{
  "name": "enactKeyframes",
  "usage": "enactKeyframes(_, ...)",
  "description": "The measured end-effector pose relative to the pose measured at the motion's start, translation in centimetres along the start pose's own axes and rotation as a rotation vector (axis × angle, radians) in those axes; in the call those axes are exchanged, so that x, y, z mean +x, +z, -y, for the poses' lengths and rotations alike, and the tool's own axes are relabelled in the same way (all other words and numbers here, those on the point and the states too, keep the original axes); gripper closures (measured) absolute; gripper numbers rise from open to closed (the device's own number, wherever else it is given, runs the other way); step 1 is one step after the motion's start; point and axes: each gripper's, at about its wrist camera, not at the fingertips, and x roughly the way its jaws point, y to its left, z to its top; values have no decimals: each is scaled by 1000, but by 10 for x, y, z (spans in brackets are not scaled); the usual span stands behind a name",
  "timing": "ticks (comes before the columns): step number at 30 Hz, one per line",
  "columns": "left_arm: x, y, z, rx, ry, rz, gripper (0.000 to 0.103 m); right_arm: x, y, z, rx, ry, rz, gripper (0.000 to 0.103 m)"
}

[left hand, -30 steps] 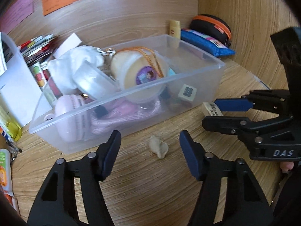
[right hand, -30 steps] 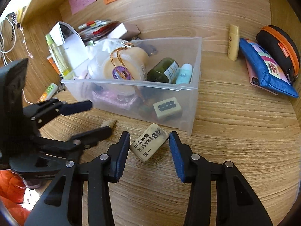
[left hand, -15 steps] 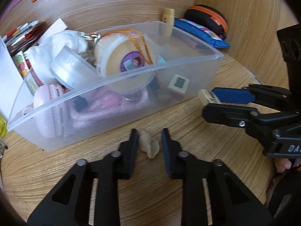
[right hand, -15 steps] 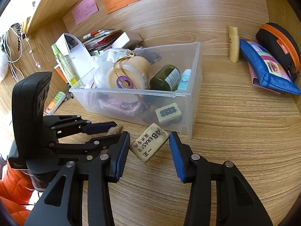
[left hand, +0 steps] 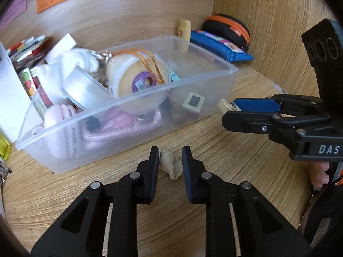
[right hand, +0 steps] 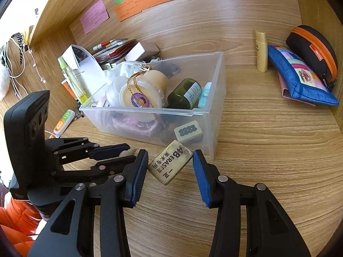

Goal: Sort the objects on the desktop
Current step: 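Grasp the seashell with the left tool while the right tool grasps the eraser, then carry the seashell and eraser over the clear box with both tools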

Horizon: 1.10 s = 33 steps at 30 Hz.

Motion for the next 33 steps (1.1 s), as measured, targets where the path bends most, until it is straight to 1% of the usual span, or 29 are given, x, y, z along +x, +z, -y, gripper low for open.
enactKeyframes(5,-17,6,-6,-42,-15,81,82,-9,5,-2,4,-6,23,63)
enactKeyframes(9,-31,12,-8,-50,-19,133,82,-21,11,-6,-5,-14,56,63)
enactKeyframes(17,-53,24,-24,-76,-14,216,82,-35,24,-11,-23,-32,103,63)
enactKeyframes(24,-66,34,-42,-81,12,259,82,-33,37,-12,-33,-40,119,63)
enactKeyframes(28,-67,36,-60,-115,34,268,82,-28,45,-14,-44,-46,121,63)
enactKeyframes(33,-62,34,-87,-163,71,258,82,-18,51,-14,-46,-47,113,63)
